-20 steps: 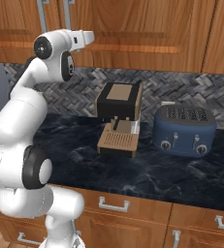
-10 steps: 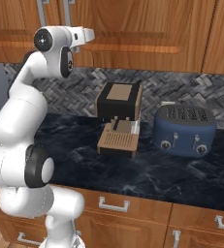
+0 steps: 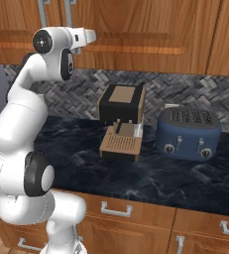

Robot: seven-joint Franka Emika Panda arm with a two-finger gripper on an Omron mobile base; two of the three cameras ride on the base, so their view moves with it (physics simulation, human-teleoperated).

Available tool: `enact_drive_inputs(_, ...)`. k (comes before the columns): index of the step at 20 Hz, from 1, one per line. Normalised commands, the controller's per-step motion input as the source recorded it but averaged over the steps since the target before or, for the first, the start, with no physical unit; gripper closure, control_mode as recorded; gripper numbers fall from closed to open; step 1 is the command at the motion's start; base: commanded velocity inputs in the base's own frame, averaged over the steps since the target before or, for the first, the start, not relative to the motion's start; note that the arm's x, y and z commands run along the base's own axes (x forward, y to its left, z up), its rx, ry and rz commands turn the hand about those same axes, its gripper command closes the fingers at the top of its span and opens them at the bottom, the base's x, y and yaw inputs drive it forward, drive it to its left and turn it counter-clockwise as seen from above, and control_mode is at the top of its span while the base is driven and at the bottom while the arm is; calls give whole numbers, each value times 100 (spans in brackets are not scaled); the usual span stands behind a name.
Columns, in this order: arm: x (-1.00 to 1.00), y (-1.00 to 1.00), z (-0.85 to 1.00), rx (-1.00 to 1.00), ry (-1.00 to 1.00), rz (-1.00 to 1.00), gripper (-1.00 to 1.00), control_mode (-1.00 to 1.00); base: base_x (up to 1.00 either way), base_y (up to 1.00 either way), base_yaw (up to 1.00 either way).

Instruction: Open the cabinet directly in front. Then move the liquor and the cup to the dining counter with the candle on it.

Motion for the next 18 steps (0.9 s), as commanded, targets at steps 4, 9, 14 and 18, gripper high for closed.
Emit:
enact_drive_inputs(4, 0, 0, 0, 0, 0, 0, 100, -100, 0, 0, 0)
enact_drive_inputs(9, -37, -9, 32, 0, -11, 0, 100, -100, 0, 0, 0)
enact_drive_inputs(14, -94, -39, 64, 0, -18, -1, 100, -100, 0, 0, 0)
enact_drive_inputs(18, -100, -50, 48, 0, -19, -2, 100, -100, 0, 0, 0)
